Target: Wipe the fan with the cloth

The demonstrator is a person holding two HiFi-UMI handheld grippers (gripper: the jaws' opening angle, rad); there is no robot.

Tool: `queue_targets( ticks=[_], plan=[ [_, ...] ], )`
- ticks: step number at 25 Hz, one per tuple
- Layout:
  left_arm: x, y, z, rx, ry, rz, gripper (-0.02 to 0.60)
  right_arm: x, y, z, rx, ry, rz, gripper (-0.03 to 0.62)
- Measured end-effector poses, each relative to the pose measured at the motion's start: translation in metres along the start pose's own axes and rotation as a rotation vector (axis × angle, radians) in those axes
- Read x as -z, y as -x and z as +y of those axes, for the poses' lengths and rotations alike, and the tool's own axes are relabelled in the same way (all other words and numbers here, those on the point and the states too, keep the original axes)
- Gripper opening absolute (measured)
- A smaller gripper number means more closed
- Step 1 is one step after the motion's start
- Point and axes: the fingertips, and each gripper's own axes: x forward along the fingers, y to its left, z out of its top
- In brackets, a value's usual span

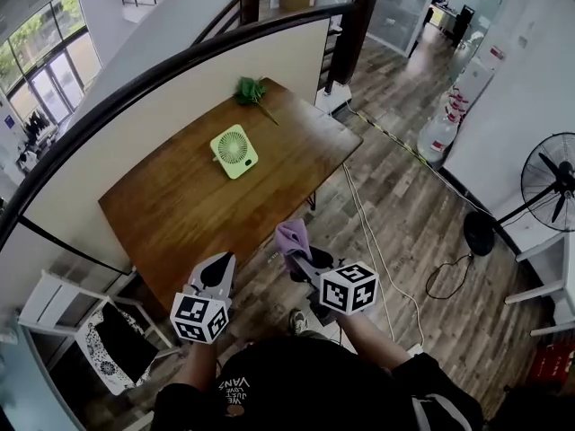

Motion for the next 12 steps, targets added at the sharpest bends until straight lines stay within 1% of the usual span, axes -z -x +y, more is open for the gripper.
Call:
queue_targets(
  ticks=[4,8,12],
  plan=[
    [-0.004,-0.019,-0.016,-0.066,0.016,-0.012,0.011,-0.01,0.004,-0.027,-0.06,0.024,0.038,0.101],
    [0.0,-0.032,-0.025,-0.126,0.051,-0.032,0.011,-0.011,0.002,-0.045,-0.117,0.044,0.078,0.1],
    [0.006,-0.043,-0.03,-0.166,0.09,-0.029,0.011,-0.015,-0.006,-0.063,-0.146,0.049,0.104,0.1]
  ],
)
